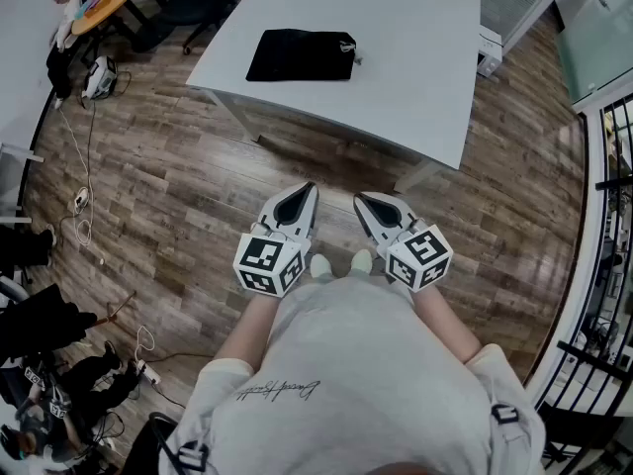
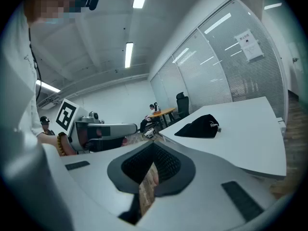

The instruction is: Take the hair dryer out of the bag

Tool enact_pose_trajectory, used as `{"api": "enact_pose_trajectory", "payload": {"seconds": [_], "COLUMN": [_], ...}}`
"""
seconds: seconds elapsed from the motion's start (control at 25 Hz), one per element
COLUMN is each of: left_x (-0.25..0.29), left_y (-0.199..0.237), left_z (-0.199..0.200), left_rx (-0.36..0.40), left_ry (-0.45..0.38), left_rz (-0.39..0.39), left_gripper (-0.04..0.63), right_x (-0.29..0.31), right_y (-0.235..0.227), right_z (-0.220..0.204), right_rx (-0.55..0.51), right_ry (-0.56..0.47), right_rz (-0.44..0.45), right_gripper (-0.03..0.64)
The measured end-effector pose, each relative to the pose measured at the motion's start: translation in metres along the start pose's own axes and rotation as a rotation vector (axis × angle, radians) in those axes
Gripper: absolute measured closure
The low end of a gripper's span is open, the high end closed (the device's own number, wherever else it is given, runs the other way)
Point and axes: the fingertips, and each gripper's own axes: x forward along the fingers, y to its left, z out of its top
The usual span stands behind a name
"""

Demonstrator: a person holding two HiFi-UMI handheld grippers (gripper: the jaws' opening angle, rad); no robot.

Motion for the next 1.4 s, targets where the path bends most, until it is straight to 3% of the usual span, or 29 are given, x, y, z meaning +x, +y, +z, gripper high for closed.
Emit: {"api": "enact_pose_trajectory", "payload": {"seconds": [0.48, 0.8, 1.4], "left_x": [-0.007, -0.018, -0.042], "left_y": [0.016, 0.027, 0.073], "left_z": [0.002, -0.002, 0.001], "left_rx": [0.009, 0.009, -0.007], "left_ry": [-0.002, -0.003, -0.025], "left_rz": [-0.011, -0.039, -0.01], "left_gripper": [0.583, 0.583, 0.583], "right_x": [0.014, 0.026, 0.059], "right_y": [0.006, 0.029, 0.04], "right_z": [0.006, 0.01, 0.009], "right_rx": [0.022, -0.043, -0.024], "right_ry": [-0.017, -0.042, -0.012], "right_rz": [-0.014, -0.013, 0.002], "right_gripper": [0.601, 0.601, 0.601]}}
